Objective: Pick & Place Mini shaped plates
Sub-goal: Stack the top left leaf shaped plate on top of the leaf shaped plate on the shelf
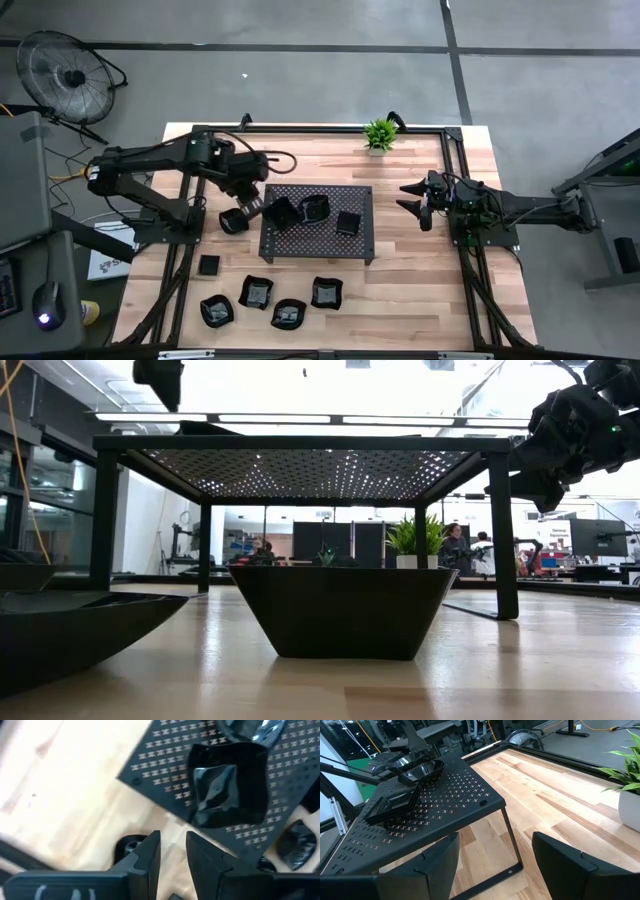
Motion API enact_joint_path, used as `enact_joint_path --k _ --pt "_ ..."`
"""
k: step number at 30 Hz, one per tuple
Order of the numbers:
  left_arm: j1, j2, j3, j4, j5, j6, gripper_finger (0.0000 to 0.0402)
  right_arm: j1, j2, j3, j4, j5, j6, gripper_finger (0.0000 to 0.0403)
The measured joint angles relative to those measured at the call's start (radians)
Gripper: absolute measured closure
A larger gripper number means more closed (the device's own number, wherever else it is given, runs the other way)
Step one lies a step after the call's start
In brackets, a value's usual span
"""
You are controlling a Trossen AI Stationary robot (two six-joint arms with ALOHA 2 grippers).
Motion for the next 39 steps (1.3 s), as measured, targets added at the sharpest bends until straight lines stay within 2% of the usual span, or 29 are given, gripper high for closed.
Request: enact_joint_path --k 6,9,13,23,35,39 --pt "-0.016 -0.013 -0.001 -0.132 -0.116 0.163 0.0312 0.000 0.000 0.000 0.000 0.000 0.000 0.0157" --pt "-0.043 -0.014 -0.027 -0.108 -0.122 0.231 0.0312 0.000 0.000 0.000 0.000 0.000 0.000 0.0157" --pt "-0.090 -0.015 -0.063 -0.128 -0.137 0.239 0.0312 0.000 0.000 0.000 0.000 0.000 0.000 0.0157" --pt "-0.293 -0.025 -0.196 -0.110 -0.123 0.049 0.0312 0.000 0.000 0.000 0.000 0.000 0.000 0.0157" --pt "-0.480 -0.025 -0.308 0.040 -0.149 -0.087 0.0312 0.000 0.000 0.000 0.000 0.000 0.000 0.0157" --pt "-0.563 -0.109 -0.348 0.035 -0.203 -0.225 0.0312 0.000 0.000 0.000 0.000 0.000 0.000 0.0157"
